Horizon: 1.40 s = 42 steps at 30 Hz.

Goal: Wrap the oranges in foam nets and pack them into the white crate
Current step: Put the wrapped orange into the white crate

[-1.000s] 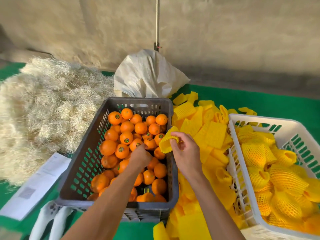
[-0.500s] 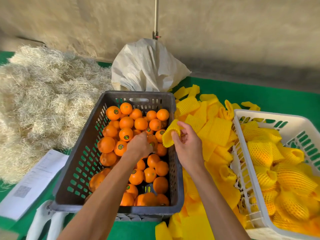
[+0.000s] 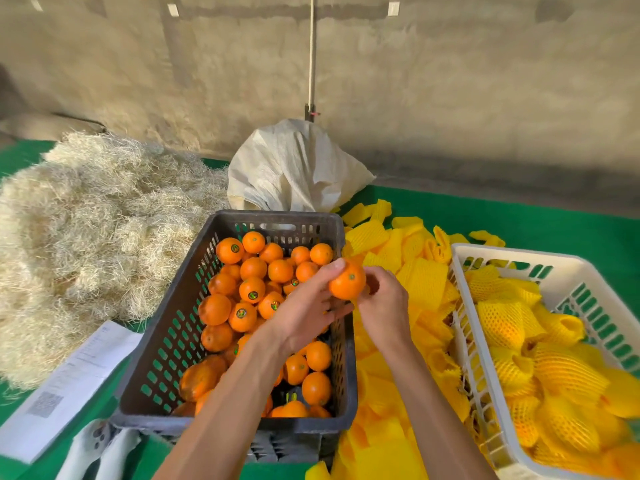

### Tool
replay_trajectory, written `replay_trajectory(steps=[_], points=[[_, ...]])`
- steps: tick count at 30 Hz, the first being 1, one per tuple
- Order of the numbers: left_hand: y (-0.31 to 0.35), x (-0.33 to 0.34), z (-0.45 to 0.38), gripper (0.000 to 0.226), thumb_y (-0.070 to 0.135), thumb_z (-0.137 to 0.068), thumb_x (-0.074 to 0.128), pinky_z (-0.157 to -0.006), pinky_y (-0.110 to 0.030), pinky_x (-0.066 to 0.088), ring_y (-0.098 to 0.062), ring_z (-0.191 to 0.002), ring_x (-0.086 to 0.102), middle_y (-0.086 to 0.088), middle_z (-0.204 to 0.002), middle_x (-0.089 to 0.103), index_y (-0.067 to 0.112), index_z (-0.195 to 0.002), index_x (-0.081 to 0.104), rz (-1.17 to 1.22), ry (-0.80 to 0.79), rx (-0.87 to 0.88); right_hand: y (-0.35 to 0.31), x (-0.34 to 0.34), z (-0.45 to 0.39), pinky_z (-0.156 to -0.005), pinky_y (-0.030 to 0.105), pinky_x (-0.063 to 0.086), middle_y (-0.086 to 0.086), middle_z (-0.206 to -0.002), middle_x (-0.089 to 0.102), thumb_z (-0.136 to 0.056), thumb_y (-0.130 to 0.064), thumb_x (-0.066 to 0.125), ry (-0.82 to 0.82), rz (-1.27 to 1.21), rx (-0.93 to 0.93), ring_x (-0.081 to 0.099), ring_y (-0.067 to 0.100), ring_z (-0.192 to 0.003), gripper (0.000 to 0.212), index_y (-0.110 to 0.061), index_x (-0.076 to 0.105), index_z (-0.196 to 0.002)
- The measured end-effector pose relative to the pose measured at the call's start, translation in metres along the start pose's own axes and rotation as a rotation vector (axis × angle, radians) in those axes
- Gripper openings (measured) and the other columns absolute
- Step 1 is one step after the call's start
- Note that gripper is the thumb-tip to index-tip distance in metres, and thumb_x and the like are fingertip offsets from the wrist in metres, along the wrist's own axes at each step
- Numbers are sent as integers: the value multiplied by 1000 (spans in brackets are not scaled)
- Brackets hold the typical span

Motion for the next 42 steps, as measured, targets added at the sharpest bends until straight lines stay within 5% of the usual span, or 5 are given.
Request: replay_trajectory(steps=[5, 12, 22, 31, 42], points=[[-9, -8, -12, 79, 59, -68, 83, -114, -48, 46, -30, -127, 63, -11, -130, 72, 17, -132, 67, -53, 124, 19, 10, -7, -1, -97, 37, 53, -1, -117, 72, -99, -20, 65, -131, -163, 46, 65, 14, -110, 26, -16, 71, -124], [-13, -2, -24, 38, 40, -77, 90, -65, -33, 60, -16, -81, 72, 3, -88, 77, 16, -102, 75, -534, 251, 194, -1, -42, -5, -86, 17, 47, 0, -116, 61, -104, -22, 56, 117, -34, -116, 60, 13, -106, 23, -12, 67, -121], [-4, 14, -37, 84, 51, -66, 94, -47, -20, 38, -16, -70, 53, 1, -90, 49, 14, -110, 32, -1025, 572, 322, 10, -61, 17, -76, 8, 44, -3, -111, 54, -104, -20, 54, 42, 66, -311, 55, 3, -95, 22, -12, 67, -121], [-34, 112, -67, 27, 36, -87, 83, -61, -23, 52, -8, -73, 64, 1, -103, 69, 31, -109, 67, -534, 109, 122, 50, -134, 18, -82, -2, 39, -5, -123, 57, -103, -31, 56, 302, 69, -157, 51, -7, -107, 28, -18, 66, -126], [-112, 215, -107, 38, -4, -101, 56, -72, -27, 62, -29, -97, 70, -17, -136, 65, 4, -137, 62, -450, -75, -27, 109, -218, 22, -101, 22, 34, 7, -126, 61, -101, -17, 59, 472, 337, 18, 51, 25, -122, 25, -8, 66, -123]])
Point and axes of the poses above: each hand's wrist, its own z-axis away from the middle knuckle, its own x-axis out of the palm, y = z × x, the point moved 6 cm from there along -z, towards the middle knuckle
